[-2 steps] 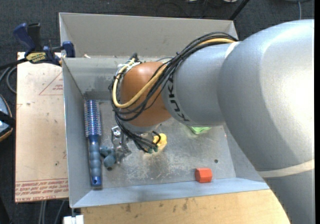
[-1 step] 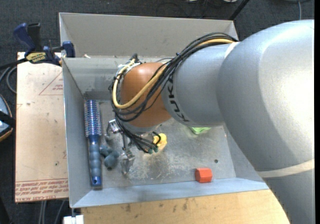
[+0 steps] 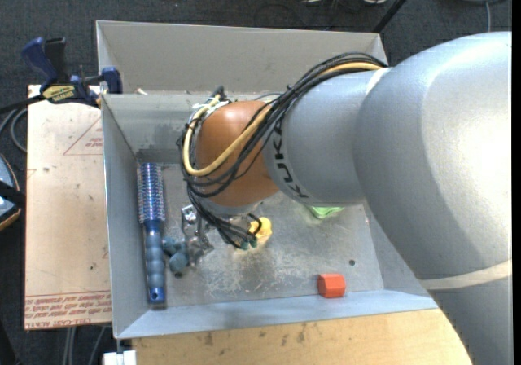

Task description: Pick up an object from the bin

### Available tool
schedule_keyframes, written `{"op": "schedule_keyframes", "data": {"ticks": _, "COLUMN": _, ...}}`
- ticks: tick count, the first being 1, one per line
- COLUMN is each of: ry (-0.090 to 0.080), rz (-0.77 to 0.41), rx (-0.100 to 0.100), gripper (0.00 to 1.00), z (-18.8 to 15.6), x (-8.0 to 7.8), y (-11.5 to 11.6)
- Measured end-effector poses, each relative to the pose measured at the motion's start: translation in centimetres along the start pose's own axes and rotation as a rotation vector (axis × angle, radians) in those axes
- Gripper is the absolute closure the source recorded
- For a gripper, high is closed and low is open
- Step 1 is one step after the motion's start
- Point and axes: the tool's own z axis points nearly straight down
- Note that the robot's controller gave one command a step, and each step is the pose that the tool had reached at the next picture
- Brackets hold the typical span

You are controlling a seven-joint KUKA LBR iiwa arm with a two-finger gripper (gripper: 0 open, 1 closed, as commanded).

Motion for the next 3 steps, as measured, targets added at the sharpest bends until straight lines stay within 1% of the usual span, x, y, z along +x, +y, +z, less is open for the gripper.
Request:
{"op": "schedule_keyframes", "data": {"ticks": 1, "ry": 0.003, "rz": 0.000, "rx": 0.000, "gripper": 0.00, "z": 0.16, "x": 0.10, "y": -0.02}}
{"op": "schedule_keyframes", "data": {"ticks": 2, "ry": 0.001, "rz": 0.000, "rx": 0.000, "gripper": 1.00, "z": 0.00, "x": 0.00, "y": -0.01}}
{"op": "schedule_keyframes", "data": {"ticks": 3, "ry": 0.003, "rz": 0.000, "rx": 0.000, "gripper": 0.00, "z": 0.16, "x": 0.11, "y": -0.02}}
